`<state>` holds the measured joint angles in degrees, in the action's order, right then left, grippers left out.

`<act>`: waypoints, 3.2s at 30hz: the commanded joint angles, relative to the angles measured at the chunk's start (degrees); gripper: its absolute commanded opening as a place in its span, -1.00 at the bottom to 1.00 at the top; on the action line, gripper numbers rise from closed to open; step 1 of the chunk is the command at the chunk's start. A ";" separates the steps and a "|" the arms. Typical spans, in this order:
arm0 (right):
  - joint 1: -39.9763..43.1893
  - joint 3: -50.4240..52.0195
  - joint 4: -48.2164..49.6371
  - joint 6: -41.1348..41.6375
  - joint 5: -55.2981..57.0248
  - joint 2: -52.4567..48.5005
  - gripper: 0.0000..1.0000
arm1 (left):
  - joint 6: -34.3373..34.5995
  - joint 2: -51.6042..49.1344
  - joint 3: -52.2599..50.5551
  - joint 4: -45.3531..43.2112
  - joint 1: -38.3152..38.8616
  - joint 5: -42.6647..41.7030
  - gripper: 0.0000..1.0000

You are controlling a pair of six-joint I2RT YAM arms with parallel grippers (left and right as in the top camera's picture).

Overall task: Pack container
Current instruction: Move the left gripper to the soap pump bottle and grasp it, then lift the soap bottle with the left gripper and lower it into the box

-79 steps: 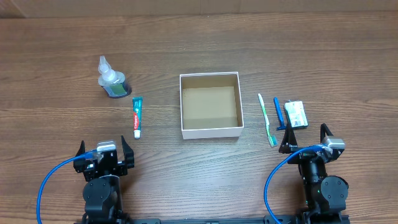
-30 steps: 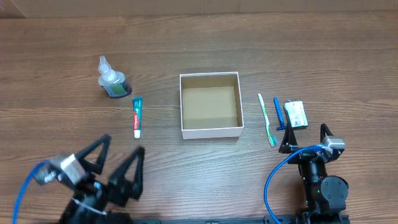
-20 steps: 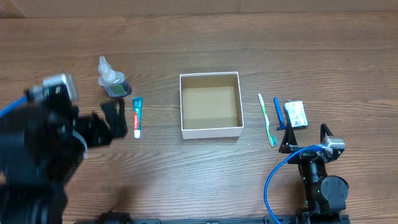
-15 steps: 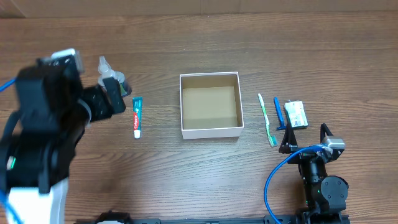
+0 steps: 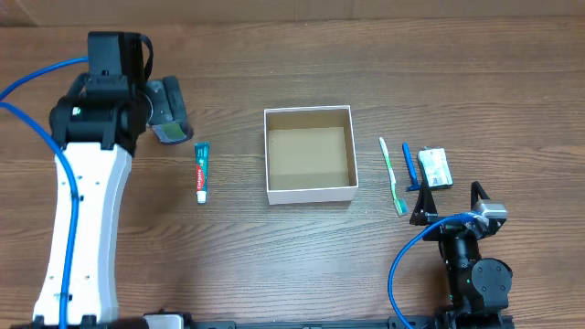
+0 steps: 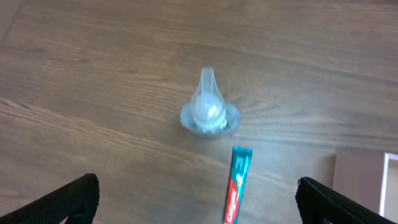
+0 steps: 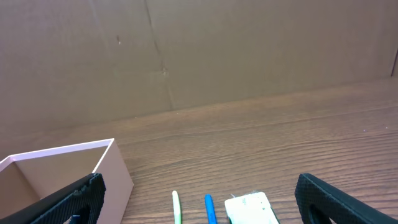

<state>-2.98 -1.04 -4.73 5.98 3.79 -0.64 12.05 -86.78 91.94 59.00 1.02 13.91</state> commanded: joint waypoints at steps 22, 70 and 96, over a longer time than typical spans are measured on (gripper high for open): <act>0.11 0.59 0.28 -0.04 -0.04 0.39 1.00 | -5.90 -21.20 1.14 -11.30 -3.74 -7.56 0.05; 0.11 0.59 0.28 -0.04 -0.04 0.39 1.00 | 7.76 -6.67 4.02 -18.25 30.42 -3.58 -0.74; 0.11 0.59 0.28 -0.04 -0.04 0.42 1.00 | 8.13 -23.58 3.91 -26.47 29.57 7.69 -0.71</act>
<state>-2.98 -1.04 -4.75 5.98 3.81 -0.64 19.59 -110.91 94.54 33.15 31.05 19.18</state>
